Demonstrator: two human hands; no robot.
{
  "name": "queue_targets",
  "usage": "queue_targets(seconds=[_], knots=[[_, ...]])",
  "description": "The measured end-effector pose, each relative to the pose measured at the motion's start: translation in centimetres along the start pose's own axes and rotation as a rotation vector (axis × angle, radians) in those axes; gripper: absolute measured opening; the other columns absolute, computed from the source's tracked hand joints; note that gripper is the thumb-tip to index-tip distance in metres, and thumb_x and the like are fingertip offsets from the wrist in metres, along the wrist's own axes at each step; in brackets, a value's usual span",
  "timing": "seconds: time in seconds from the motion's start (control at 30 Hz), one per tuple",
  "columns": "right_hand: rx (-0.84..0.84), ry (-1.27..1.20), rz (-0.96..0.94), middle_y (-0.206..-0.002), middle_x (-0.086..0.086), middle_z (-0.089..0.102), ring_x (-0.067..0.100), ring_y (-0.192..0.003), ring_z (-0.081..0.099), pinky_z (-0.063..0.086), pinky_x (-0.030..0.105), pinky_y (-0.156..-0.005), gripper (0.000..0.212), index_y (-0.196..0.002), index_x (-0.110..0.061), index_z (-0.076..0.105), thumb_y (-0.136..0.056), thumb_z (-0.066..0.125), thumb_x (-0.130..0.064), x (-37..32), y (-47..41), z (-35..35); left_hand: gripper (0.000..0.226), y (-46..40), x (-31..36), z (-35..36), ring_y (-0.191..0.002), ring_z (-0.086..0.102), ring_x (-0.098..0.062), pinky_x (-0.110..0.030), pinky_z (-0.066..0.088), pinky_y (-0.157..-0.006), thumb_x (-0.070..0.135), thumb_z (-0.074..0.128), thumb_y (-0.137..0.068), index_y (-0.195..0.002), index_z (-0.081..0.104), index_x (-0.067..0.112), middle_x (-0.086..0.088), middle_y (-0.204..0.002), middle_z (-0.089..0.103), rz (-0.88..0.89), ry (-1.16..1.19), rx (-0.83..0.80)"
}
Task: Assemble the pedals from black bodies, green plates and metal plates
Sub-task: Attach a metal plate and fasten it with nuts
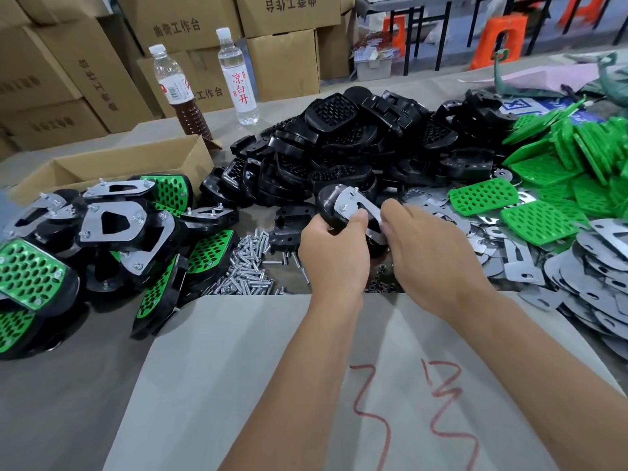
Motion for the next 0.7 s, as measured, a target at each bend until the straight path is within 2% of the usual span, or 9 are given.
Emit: queue_targets(seconds=[0.13,0.2,0.33,0.4,0.47,0.57,0.63,0.7], knots=[[0.047,0.057,0.085,-0.061,-0.005,0.034,0.034,-0.060,0.040,0.028,0.042,-0.055,0.037,-0.079,-0.016,0.034,-0.105,0.025,-0.041,0.9,-0.2,-0.4,0.025,0.4,0.4,0.3,-0.092,0.076,-0.034,-0.057,0.061,-0.086,0.036,0.069,-0.076,-0.090,0.074,0.016,-0.006,-0.089,0.079,0.017,-0.054,0.005],[0.061,0.042,0.116,-0.059,-0.002,0.039,0.036,-0.062,0.043,0.032,0.042,-0.055,0.043,-0.078,-0.015,0.040,-0.105,0.028,-0.045,1.6,0.0,-0.7,0.028,0.5,0.5,0.4,-0.092,0.075,-0.033,-0.057,0.061,-0.085,0.038,0.068,-0.074,-0.091,0.074,0.016,-0.006,-0.090,0.078,0.022,-0.080,-0.001],[-0.074,-0.046,-0.005,-0.081,-0.013,0.060,0.030,-0.075,0.057,0.045,0.045,-0.065,0.026,-0.089,-0.022,0.042,-0.103,0.026,-0.036,0.7,0.4,0.3,0.012,0.0,0.3,-0.6,-0.092,0.075,-0.037,-0.057,0.061,-0.086,0.024,0.073,-0.088,-0.091,0.074,0.013,-0.010,-0.091,0.078,0.006,-0.065,0.029],[-0.054,-0.041,-0.018,-0.085,-0.013,0.064,0.031,-0.077,0.059,0.047,0.044,-0.065,0.019,-0.090,-0.024,0.040,-0.105,0.029,-0.031,0.6,0.4,0.4,0.009,-0.3,0.3,-0.9,-0.093,0.075,-0.038,-0.057,0.062,-0.085,0.021,0.073,-0.091,-0.093,0.074,0.012,-0.012,-0.093,0.078,-0.006,-0.061,0.022],[-0.010,-0.036,-0.012,-0.072,-0.012,0.056,0.033,-0.073,0.058,0.047,0.045,-0.063,0.021,-0.088,-0.027,0.045,-0.107,0.034,-0.030,0.8,0.4,0.3,0.008,-0.4,0.3,-0.8,-0.093,0.075,-0.038,-0.056,0.063,-0.083,0.020,0.072,-0.093,-0.094,0.074,0.012,-0.014,-0.095,0.078,-0.012,-0.064,0.002],[0.009,0.013,0.037,-0.063,-0.004,0.051,0.034,-0.066,0.051,0.041,0.043,-0.058,0.034,-0.082,-0.022,0.044,-0.105,0.028,-0.041,1.4,0.2,0.3,0.007,-0.3,0.0,-0.4,-0.090,0.077,-0.034,-0.051,0.066,-0.071,0.017,0.071,-0.095,-0.098,0.074,0.012,-0.014,-0.098,0.078,-0.051,-0.039,-0.037],[0.043,0.029,0.060,-0.061,-0.004,0.045,0.032,-0.063,0.046,0.032,0.041,-0.054,0.039,-0.081,-0.019,0.041,-0.105,0.027,-0.046,1.6,0.1,0.1,0.007,-0.4,0.0,-0.3,-0.088,0.078,-0.031,-0.047,0.067,-0.067,0.017,0.070,-0.097,-0.100,0.074,0.011,-0.015,-0.099,0.078,-0.068,-0.022,-0.056],[0.052,0.010,0.024,-0.065,-0.006,0.041,0.029,-0.063,0.044,0.030,0.041,-0.055,0.036,-0.085,-0.018,0.038,-0.107,0.028,-0.045,0.9,0.0,-0.1,0.008,-0.5,0.2,-0.4,-0.087,0.078,-0.030,-0.041,0.066,-0.064,0.017,0.071,-0.097,-0.102,0.074,0.012,-0.016,-0.101,0.078,-0.067,-0.013,-0.065]])
Point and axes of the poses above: each hand's wrist, its own y-axis away from the middle knuckle, its own z-axis out of the palm, x = y × z, the point moved 9 cm from there along -y, towards the middle knuckle
